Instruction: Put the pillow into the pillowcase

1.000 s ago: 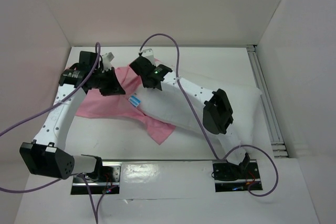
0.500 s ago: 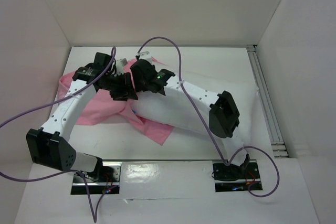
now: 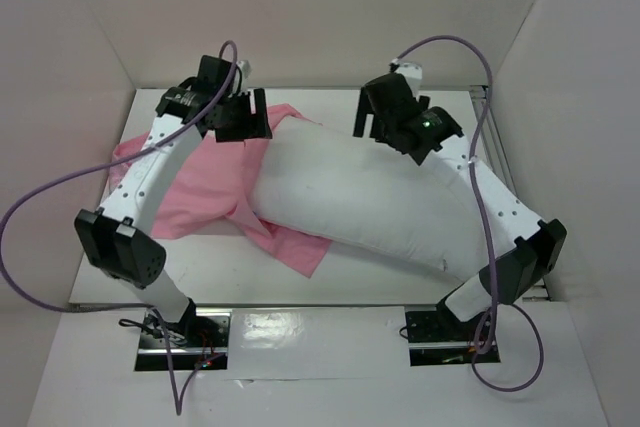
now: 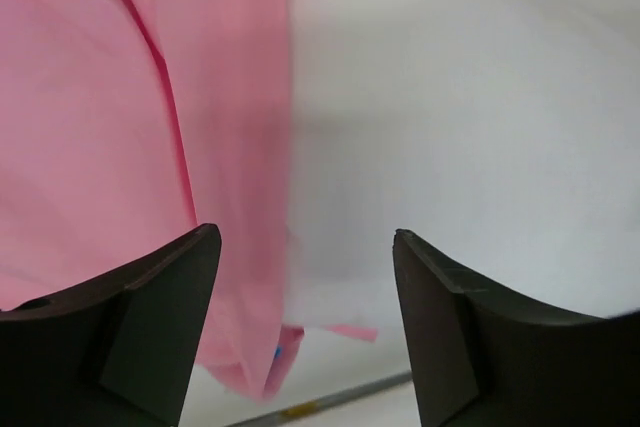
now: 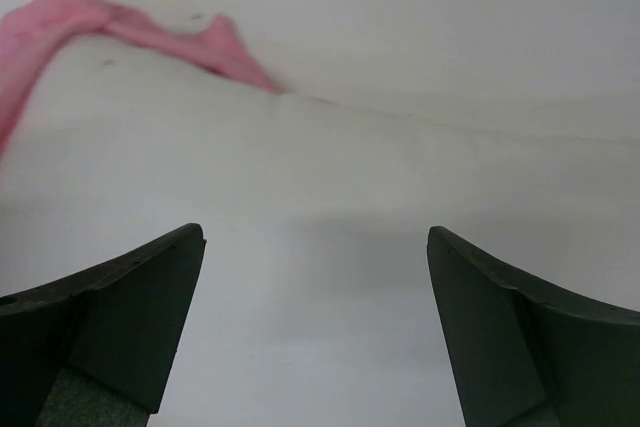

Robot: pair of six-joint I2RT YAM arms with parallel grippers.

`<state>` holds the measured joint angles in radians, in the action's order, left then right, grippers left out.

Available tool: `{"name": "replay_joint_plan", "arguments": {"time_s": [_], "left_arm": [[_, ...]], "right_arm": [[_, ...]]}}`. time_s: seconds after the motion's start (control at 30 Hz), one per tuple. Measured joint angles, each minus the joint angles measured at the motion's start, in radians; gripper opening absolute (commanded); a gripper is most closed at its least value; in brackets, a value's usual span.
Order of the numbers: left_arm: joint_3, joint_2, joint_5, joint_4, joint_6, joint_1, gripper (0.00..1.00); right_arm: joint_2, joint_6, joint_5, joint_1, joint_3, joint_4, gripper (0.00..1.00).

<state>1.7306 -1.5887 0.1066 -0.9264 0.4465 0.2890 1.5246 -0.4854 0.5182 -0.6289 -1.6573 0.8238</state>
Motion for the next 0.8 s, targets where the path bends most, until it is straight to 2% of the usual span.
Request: {"name": "replay_joint_plan", "arguments": {"time_s": [0.27, 0.4, 0.47, 0.53, 0.57, 0.63, 0.67, 0.7, 0.73, 0.77, 0.8], "left_arm": [[0.22, -0.318, -0.284, 0.024, 0.022, 0.068, 0.86], [0.299, -0.461, -0.372, 0.028, 0.035, 0.074, 0.79], [0.336, -0.51, -0.385, 0.027, 0.043, 0.074, 0.55], [0.369, -0.54, -0.385, 0.028, 0.053, 0.074, 0.24], [0.38, -0.549, -0.38, 0.029, 0.057, 0.073, 0.0], [0.394, -0.551, -0.362, 0.03, 0.052, 0.072, 0.0], [0.397, -0.551, -0.346, 0.031, 0.05, 0.072, 0.0], [0.399, -0.549, -0.325, 0.039, 0.05, 0.073, 0.0], [0.397, -0.546, -0.308, 0.047, 0.049, 0.074, 0.0], [0.393, -0.543, -0.285, 0.062, 0.047, 0.075, 0.0], [0.385, -0.538, -0.258, 0.075, 0.046, 0.077, 0.0]], "right_arm": [[-0.011, -0.026, -0.036, 0.267, 0.138, 0.132, 1.0], [-0.046, -0.042, -0.066, 0.343, 0.252, 0.157, 1.0], [-0.077, -0.048, -0.081, 0.372, 0.304, 0.149, 1.0], [-0.113, -0.049, -0.092, 0.393, 0.356, 0.129, 1.0], [-0.129, -0.049, -0.096, 0.4, 0.38, 0.117, 1.0], [-0.157, -0.049, -0.104, 0.408, 0.437, 0.079, 0.89], [-0.163, -0.047, -0.11, 0.409, 0.461, 0.057, 0.79], [-0.167, -0.043, -0.119, 0.409, 0.49, 0.028, 0.6], [-0.167, -0.037, -0.135, 0.409, 0.515, 0.002, 0.15], [-0.166, -0.032, -0.157, 0.409, 0.535, -0.028, 0.0], [-0.166, -0.032, -0.177, 0.404, 0.548, -0.056, 0.0]]}}
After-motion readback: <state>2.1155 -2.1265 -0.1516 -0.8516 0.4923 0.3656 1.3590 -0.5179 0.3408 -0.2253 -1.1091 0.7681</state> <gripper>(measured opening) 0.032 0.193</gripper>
